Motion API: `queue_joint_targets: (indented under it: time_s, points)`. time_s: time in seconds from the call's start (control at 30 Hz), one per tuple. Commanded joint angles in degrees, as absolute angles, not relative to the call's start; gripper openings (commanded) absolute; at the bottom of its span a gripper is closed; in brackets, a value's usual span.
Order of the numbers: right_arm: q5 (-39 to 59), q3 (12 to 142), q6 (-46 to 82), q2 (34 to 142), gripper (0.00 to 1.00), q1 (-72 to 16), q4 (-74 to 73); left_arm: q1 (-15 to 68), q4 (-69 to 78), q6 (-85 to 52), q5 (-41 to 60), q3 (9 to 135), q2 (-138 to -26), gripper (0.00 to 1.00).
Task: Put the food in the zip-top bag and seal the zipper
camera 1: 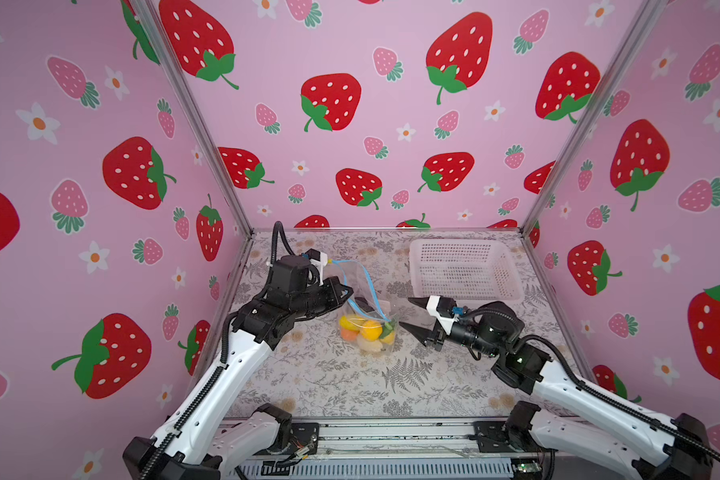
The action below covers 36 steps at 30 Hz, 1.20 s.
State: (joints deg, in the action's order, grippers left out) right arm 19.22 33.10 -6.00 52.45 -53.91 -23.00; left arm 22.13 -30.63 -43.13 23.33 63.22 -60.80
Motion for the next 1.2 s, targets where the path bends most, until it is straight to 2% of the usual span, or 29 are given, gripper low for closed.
queue_joint_targets:
  time_s: [0.0,0.27,0.57,0.73,1.0,1.17]
  points:
    - [16.5,31.5,-11.8,54.5,0.63,-55.2,-32.1,22.2,-30.3,-43.2,24.4,64.3,-61.2,0.0]
    - [18.1,32.0,-10.9,63.7,0.51,-56.0,-37.8,22.3,-30.1,-43.5,23.9,64.1,-61.9,0.0]
    - [17.2,34.0,-10.3,68.0,0.17,-56.5,-39.9,22.3,-30.3,-43.4,23.9,64.2,-62.4,0.0]
    - [17.0,34.8,-9.6,68.0,0.01,-56.7,-39.6,22.2,-30.7,-43.0,23.8,64.4,-62.3,0.0]
    - [14.4,39.1,-12.2,66.5,0.0,-56.6,-33.8,22.3,-33.6,-41.9,22.0,66.7,-61.0,0.0]
    - [16.2,41.3,-15.1,65.6,0.0,-55.4,-31.4,22.3,-36.3,-40.9,20.7,68.9,-60.4,0.0]
